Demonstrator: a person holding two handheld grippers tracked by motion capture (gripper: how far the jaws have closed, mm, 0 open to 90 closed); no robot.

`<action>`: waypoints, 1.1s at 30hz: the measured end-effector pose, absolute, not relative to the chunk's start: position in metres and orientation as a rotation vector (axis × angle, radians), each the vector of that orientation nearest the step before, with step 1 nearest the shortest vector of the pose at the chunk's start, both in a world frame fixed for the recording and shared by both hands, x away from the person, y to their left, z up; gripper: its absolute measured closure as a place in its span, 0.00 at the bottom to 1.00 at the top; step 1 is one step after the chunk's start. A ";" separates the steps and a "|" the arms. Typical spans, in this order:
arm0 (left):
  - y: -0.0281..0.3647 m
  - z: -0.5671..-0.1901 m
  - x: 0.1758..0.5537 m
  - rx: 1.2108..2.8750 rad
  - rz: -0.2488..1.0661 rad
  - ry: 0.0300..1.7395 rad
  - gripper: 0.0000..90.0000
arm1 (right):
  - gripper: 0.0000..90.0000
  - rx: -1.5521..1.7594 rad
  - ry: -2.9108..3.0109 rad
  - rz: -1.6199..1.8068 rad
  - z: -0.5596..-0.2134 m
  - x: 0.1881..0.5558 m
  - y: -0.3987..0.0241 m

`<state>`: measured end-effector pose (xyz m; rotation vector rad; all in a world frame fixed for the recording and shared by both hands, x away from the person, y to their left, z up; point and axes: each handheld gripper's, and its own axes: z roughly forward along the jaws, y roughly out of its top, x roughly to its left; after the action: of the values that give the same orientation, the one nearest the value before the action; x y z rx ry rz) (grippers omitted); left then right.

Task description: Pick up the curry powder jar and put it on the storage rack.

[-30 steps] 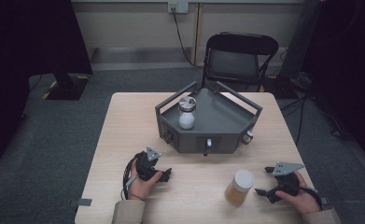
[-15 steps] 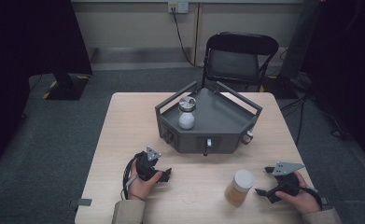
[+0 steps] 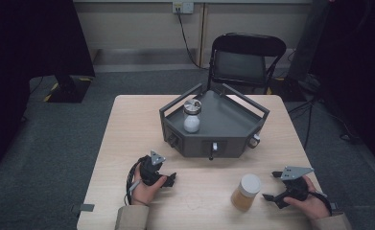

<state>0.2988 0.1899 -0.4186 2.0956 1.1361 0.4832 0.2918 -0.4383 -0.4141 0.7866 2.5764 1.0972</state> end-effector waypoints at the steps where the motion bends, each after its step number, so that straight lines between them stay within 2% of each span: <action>1: 0.190 -0.419 0.299 2.095 0.483 1.136 0.00 | 0.00 0.790 2.577 1.097 -0.414 0.292 -0.438; 33: 0.190 -0.419 0.299 2.096 0.483 1.136 0.00 | 0.00 0.629 2.648 1.186 -0.383 0.283 -0.426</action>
<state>0.2988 0.1900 -0.4187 2.0956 1.1359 0.4832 0.2832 -0.4261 -0.3828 0.6290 2.6475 1.1858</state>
